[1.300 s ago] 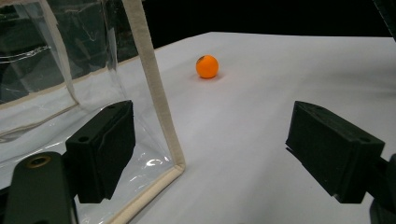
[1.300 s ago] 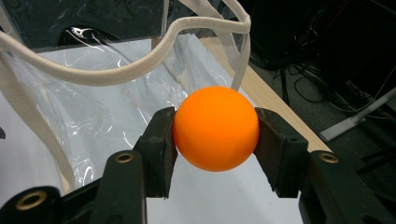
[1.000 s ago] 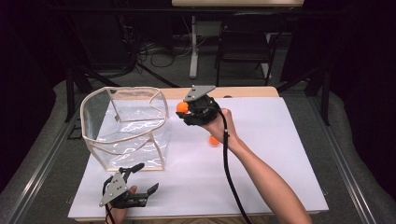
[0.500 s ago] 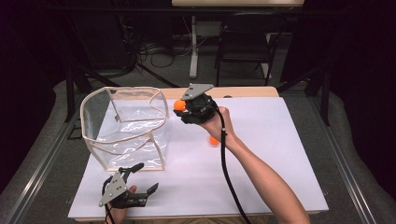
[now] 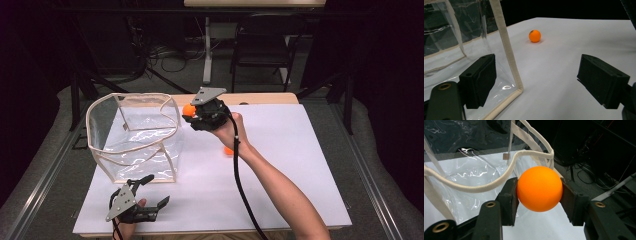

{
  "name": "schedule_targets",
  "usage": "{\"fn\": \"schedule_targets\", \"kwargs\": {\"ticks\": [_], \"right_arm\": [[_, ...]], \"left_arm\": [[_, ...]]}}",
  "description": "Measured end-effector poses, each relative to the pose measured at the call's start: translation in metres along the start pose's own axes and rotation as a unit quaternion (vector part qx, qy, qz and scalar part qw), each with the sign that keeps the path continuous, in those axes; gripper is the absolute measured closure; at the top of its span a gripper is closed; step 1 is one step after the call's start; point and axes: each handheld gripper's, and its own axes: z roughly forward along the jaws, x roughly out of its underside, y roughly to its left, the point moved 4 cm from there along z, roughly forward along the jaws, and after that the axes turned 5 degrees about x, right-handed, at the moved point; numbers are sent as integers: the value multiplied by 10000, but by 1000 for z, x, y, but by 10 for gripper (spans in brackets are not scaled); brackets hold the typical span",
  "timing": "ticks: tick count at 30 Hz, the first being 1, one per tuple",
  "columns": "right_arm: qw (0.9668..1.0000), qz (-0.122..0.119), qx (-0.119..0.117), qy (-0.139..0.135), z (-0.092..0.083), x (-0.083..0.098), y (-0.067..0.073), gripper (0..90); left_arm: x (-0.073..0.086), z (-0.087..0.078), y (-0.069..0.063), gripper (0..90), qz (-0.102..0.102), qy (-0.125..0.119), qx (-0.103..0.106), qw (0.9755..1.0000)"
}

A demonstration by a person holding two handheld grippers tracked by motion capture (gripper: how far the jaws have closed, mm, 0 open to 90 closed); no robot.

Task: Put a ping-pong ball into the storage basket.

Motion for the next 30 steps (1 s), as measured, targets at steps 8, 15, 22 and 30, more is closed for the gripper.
{"fn": "schedule_targets", "kwargs": {"ticks": [8, 15, 22, 30], "right_arm": [[10000, 3, -3, -73, 2, -4, 1, 509], [10000, 1, -11, -93, 6, -7, 2, 509], [9999, 14, 4, -134, 7, -10, 2, 510], [9999, -7, -1, -156, 9, -14, 3, 509]], "left_arm": [[0, 0, 0, 155, -1, -1, 5, 10000], [0, 0, 0, 155, -13, -10, 4, 10000], [0, 0, 0, 155, -3, 0, 22, 10000], [0, 0, 0, 155, -7, -2, 21, 10000]]}}
